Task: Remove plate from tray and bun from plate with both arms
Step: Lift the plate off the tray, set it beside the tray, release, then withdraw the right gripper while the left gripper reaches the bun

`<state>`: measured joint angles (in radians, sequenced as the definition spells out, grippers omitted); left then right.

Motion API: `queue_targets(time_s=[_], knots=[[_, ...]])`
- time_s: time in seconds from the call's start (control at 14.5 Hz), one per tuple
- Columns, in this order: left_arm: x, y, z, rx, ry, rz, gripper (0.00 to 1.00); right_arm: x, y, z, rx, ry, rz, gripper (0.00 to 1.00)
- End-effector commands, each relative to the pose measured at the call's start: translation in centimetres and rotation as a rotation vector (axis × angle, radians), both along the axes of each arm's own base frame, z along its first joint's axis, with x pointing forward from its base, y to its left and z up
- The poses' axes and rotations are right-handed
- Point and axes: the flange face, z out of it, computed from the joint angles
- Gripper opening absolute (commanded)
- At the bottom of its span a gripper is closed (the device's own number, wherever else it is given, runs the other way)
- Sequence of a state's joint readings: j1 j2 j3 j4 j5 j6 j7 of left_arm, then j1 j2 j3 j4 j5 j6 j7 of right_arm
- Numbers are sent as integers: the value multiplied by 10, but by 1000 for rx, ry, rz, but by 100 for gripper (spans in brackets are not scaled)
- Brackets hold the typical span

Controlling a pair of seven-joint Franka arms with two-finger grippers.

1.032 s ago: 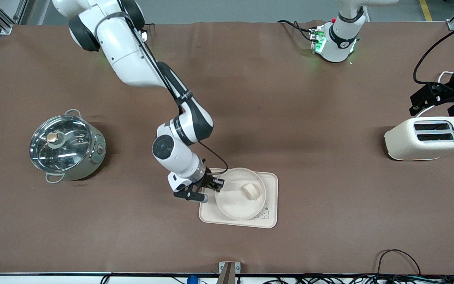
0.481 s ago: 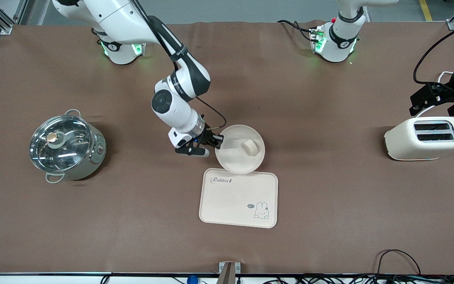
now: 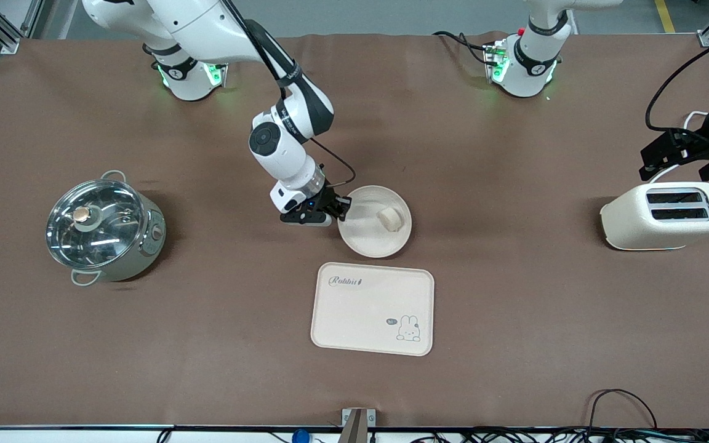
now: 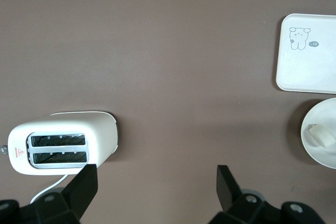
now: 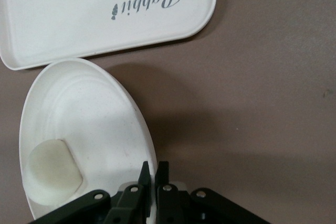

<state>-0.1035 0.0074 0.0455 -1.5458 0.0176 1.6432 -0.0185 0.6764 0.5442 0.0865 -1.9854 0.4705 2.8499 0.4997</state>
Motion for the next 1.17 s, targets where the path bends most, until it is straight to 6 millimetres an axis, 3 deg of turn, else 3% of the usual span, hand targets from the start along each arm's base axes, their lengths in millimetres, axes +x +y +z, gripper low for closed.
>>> queue_targets(time_s=[0.0,0.21,0.28,0.34,0.41,0.48,0.69,0.76,0.96,1.1], knots=[[0,2,1,0,12,-6,100,0,-3,-11,4,-2,-7,0],[-1,0,-9,-2,34,-9,100,4,0,-22,0,0,-9,0],[-2,-1,-9,-10,37,-6,100,5,2,-25,3,-5,-14,4],[-4,-2,-10,-14,62,0,100,-1,9,-30,5,-9,-17,24],[-6,-4,-12,-16,76,3,100,-2,11,-30,8,-10,-18,79],[-8,-9,-15,-20,94,35,100,-3,11,-30,13,-4,-28,100],[-9,-43,-20,-52,101,79,100,-1,11,-18,33,7,-68,100],[-7,-60,-26,-70,114,109,100,4,10,1,53,-6,-84,100],[0,-134,-67,-79,164,215,100,19,-5,36,49,20,-77,100],[2,-181,-100,-95,167,256,100,38,-29,68,33,55,-73,100]])
